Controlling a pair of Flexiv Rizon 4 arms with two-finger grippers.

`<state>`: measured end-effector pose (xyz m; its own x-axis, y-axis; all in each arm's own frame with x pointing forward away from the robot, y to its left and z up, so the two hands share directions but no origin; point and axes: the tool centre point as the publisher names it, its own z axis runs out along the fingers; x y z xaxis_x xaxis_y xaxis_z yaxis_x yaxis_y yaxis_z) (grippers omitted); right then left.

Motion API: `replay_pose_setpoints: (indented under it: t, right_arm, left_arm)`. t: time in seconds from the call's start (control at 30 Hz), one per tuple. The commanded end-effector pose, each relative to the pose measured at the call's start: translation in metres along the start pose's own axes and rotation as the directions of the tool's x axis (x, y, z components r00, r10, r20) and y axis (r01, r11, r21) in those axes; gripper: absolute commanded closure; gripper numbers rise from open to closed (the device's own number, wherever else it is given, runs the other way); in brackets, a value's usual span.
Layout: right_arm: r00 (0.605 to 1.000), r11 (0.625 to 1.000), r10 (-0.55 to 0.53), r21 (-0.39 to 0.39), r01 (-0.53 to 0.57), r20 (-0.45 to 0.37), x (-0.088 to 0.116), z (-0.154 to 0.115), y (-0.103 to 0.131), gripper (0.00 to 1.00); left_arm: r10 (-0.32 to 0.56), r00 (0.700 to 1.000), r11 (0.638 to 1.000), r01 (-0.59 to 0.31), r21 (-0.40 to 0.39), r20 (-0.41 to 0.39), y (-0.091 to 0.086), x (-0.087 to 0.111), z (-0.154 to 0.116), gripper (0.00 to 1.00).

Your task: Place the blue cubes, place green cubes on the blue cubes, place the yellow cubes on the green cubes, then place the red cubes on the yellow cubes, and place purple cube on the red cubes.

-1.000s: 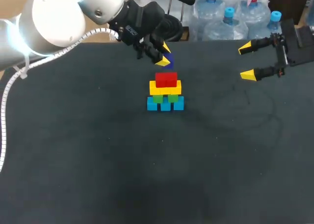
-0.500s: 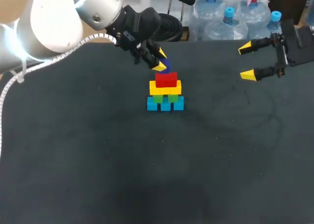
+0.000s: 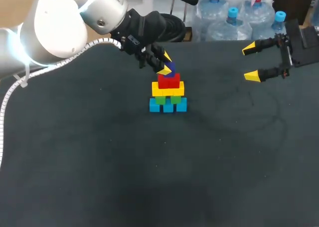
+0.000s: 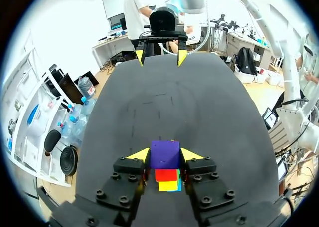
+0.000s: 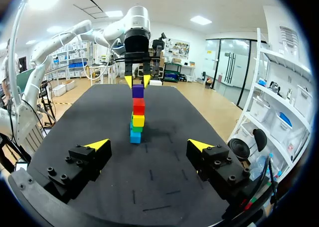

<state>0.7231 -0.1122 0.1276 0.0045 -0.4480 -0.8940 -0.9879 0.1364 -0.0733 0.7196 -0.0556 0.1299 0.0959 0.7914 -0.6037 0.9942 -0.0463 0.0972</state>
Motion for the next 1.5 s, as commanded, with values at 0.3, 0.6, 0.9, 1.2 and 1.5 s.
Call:
replay_pose_setpoints:
  t: [0.3, 0.6, 0.9, 1.2, 1.5]
  right_arm:
    - [1.0, 1.0, -0.001, 0.001, 0.001, 0.001, 0.0003, 0.0006, -0.0002, 0.0]
    - [1.0, 1.0, -0.001, 0.001, 0.001, 0.001, 0.0003, 0.0006, -0.0002, 0.0]
    - [1.0, 1.0, -0.001, 0.001, 0.001, 0.001, 0.0003, 0.0006, -0.0002, 0.0]
    - [1.0, 1.0, -0.001, 0.001, 0.001, 0.001, 0.0003, 0.0006, -0.0002, 0.0]
    - [1.0, 1.0, -0.001, 0.001, 0.001, 0.001, 0.0003, 0.0006, -0.0002, 0.0]
  left_arm:
    - [-0.007, 1.0, 1.0, 0.007, 0.005, -0.008, -0.0043, 0.002, 0.0024, 1.0]
    - [-0.009, 1.0, 1.0, 0.009, 0.008, -0.013, -0.0026, 0.0025, 0.0041, 1.0]
    - [-0.008, 1.0, 1.0, 0.008, 0.012, -0.013, 0.0002, 0.0014, 0.0065, 1.0]
    - [-0.014, 1.0, 1.0, 0.014, 0.012, -0.014, 0.0014, 0.0032, 0.0066, 1.0]
    - [-0.018, 1.0, 1.0, 0.018, 0.015, -0.014, 0.0021, 0.0041, 0.0076, 1.0]
